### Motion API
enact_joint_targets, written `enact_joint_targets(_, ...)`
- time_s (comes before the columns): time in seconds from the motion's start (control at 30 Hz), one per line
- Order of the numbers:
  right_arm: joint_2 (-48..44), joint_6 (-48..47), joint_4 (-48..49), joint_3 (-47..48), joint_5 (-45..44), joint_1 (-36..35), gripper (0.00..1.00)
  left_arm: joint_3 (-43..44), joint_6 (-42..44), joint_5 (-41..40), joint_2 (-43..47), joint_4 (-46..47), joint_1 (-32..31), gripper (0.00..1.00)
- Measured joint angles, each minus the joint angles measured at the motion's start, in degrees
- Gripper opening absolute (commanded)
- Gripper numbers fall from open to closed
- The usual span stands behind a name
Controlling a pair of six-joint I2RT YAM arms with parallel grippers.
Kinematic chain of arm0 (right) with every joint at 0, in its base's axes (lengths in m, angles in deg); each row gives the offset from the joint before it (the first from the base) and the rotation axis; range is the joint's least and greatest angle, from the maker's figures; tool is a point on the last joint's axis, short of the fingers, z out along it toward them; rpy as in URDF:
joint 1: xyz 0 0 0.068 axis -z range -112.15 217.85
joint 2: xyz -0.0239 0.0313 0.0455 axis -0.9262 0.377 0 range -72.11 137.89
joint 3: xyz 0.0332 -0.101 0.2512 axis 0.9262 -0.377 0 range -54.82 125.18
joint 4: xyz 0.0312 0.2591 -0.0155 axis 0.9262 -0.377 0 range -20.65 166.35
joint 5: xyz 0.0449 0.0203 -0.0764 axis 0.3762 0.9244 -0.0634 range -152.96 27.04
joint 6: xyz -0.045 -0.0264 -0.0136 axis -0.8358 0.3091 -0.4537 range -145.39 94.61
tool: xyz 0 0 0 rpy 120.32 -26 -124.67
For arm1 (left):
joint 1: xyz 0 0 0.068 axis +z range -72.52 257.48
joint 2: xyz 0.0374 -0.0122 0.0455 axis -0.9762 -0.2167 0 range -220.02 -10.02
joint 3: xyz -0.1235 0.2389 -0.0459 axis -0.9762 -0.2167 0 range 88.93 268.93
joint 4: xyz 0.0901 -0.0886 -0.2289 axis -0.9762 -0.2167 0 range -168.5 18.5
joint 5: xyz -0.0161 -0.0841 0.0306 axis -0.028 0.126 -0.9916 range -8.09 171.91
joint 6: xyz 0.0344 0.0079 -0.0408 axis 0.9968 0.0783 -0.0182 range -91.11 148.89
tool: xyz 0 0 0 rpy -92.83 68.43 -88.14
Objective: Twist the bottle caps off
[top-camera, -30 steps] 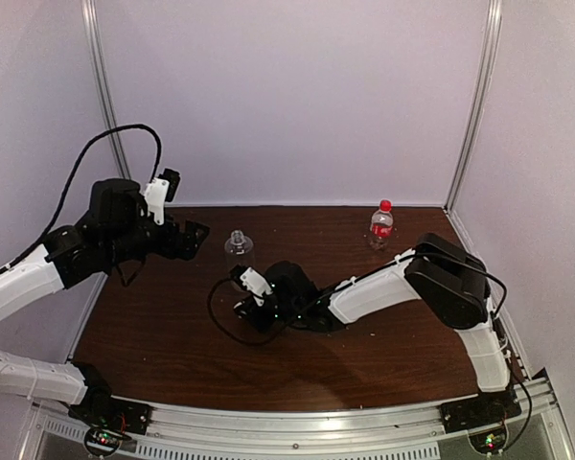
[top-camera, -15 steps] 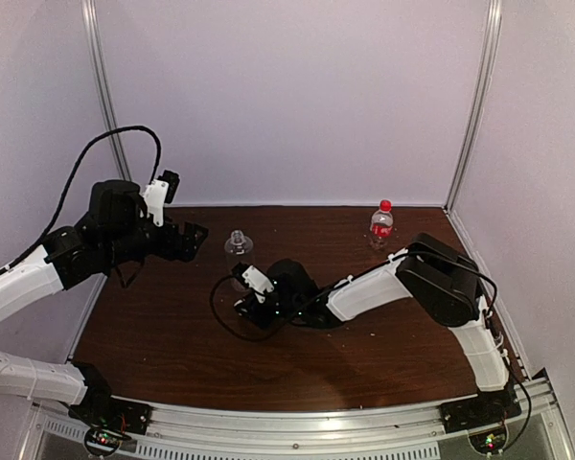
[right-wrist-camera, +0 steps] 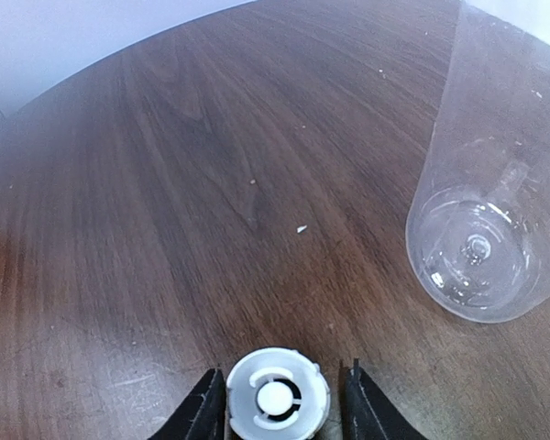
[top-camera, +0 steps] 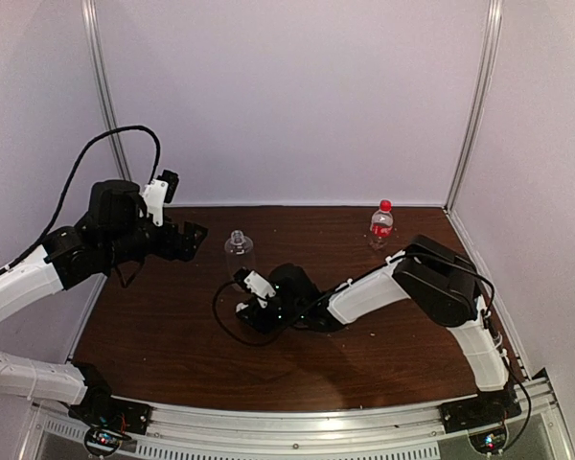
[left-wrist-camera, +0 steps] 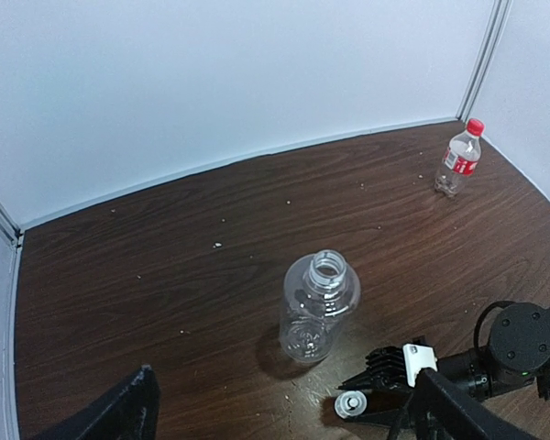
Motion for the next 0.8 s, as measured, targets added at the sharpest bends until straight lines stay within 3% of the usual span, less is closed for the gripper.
enact_joint_targets(0.1,0.00,0.00,0.52,-0.74,0.20,0.04,0.55,0.00,0.00,0.00,0.00,0.00,0.00,0.98)
enact_joint_targets(0.2,-0.46,0.13,1.20,-1.70,0.42,0.15,0.70,0.00,0.00,-0.04,0.00,0.00,0.00,0.98)
enact_joint_targets(0.43,-8.79,2.62,-0.46,-9.25,1.38,1.29,0.93,-0.02,0.00,-0.09,0.00,-0.22,0.00,0.98)
enact_joint_targets(0.57,-16.55,4.59,-3.78,-12.76,1.27,2.51,0.99,-0.22,-0.02,-0.07,0.37,-0.26,0.00,0.98)
enact_joint_targets(0.8,-31.98,6.71,-17.70,-14.12,-6.82,5.73,1.00,-0.55,-0.72,0.11,1.95,-0.31,0.00,0.98)
